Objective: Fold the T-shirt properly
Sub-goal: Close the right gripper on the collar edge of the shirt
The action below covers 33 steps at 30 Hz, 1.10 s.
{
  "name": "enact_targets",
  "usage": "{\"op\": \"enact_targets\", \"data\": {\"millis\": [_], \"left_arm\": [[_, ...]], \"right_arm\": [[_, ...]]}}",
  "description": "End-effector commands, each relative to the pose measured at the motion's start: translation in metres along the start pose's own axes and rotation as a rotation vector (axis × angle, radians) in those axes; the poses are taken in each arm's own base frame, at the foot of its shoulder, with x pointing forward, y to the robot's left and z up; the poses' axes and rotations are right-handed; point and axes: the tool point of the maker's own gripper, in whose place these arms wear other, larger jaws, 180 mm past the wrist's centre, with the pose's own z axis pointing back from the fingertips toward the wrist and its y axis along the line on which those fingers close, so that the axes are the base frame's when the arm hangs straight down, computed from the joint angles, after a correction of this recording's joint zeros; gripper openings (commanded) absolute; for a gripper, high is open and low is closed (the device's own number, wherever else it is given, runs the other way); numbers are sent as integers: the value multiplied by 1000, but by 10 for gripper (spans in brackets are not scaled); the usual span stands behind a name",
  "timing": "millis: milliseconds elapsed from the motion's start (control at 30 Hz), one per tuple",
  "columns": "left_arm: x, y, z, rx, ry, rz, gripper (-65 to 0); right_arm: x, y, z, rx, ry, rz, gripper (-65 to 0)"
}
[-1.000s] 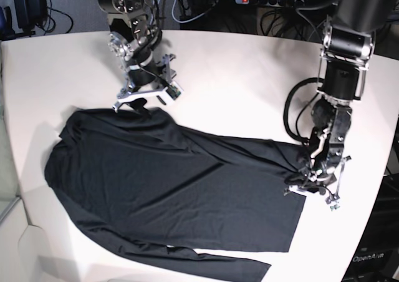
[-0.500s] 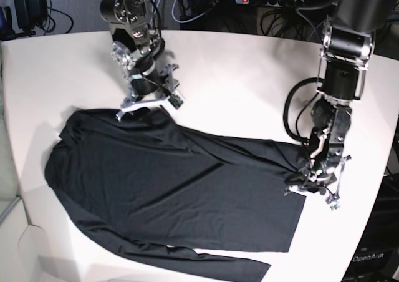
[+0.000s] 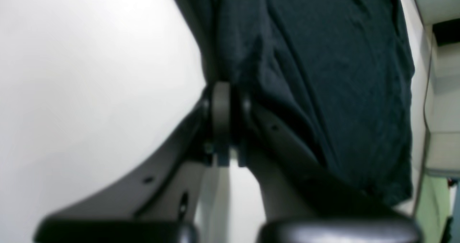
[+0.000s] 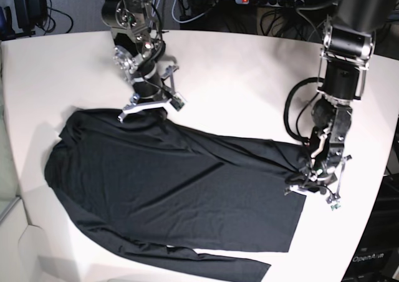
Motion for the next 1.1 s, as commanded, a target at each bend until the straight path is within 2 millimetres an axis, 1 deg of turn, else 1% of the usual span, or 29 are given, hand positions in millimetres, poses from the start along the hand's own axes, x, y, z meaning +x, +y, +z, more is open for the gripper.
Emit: {"op": "enact_targets", "data": {"millis": [0, 133, 233, 400, 500, 600, 867, 900, 967, 1067], "left_arm": [[31, -2, 4, -6, -77, 1, -650], [32, -1, 4, -5, -78, 1, -650], [26, 0, 3, -3, -70, -3, -650], [22, 1, 4, -2, -66, -7, -650], [22, 1, 3, -1, -64, -7, -650], [22, 1, 4, -2, -66, -7, -650], [22, 1, 4, -2, -66, -7, -650], [22, 1, 4, -2, -66, -7, -650], [23, 1, 4, -3, -67, -6, -650], [25, 1, 4, -2, -70, -6, -650]], "right_arm": [[-1, -6, 2, -6, 14, 7, -650], [9, -27, 6, -56, -19, 25, -650], [22, -44, 8, -96, -50, 31, -650], [34, -59, 8, -128, -78, 38, -650], [39, -65, 6, -140, -88, 40, -650], [47, -77, 2, -163, -106, 45, -650], [80, -121, -5, -245, -171, 60, -650], [83, -123, -7, -248, -175, 62, -650], [86, -129, -12, -252, -177, 66, -650], [77, -129, -20, -238, -154, 82, -650]]}}
